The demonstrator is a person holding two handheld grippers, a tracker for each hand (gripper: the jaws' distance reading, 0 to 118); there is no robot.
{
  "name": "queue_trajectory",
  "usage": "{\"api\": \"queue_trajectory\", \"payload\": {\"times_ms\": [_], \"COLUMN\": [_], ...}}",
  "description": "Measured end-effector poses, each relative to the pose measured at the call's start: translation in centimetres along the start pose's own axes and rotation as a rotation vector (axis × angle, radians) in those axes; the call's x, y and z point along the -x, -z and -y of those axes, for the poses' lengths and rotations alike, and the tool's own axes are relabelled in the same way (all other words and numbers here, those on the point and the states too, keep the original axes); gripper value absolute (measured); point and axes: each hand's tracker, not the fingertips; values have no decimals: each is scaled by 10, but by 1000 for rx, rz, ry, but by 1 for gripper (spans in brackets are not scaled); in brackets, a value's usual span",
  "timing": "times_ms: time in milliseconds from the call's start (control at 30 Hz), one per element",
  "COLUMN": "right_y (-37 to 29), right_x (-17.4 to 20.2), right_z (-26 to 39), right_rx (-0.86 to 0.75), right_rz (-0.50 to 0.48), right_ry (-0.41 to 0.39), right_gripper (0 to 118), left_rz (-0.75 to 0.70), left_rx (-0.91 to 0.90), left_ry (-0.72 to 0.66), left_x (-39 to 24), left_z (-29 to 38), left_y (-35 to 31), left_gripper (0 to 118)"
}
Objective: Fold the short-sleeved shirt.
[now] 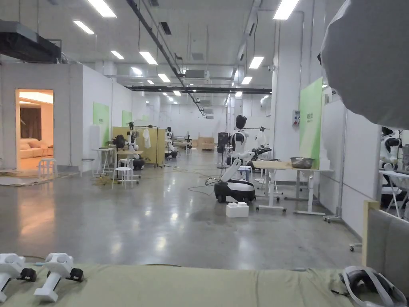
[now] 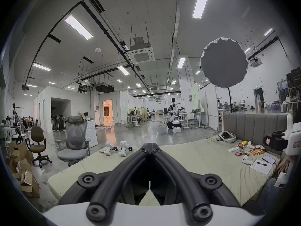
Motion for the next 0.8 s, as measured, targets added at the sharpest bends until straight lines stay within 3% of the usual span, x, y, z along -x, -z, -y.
{"api": "queue_trajectory", "payload": {"times_ms": [133, 200, 467, 567, 600, 633, 667, 700, 800], "right_y": [4, 5, 2, 0, 0, 0, -1, -1, -4], "right_x": [-7, -10, -9, -7, -7, -7, -6, -6, -4], "right_z": [-1, -3, -4, -4, -4, -4, -4, -4, -5], "right_rx": [-21, -19, -27, -28, -29, -29, -25, -24, -42], "right_rz": [12, 13, 11, 6, 6, 5, -2, -2, -8], "right_ry": [65, 82, 108, 118, 119, 120, 121, 119, 118], "right_gripper": [5, 5, 6, 30, 55, 75, 88, 98, 102], "left_rz": [84, 58, 95, 175, 169, 166, 160, 154, 156], "left_rx": [7, 20, 42, 34, 35, 38, 38, 40, 43], "left_ry": [-70, -70, -64, -105, -103, -100, -92, -85, -84], "left_x": [3, 0, 0, 0, 0, -1, -2, -3, -3], "left_z": [3, 3, 6, 6, 6, 6, 6, 6, 2], "left_y": [1, 5, 8, 5, 5, 6, 6, 6, 1], "left_gripper": [1, 1, 1, 1, 5, 19, 44, 83, 88]}}
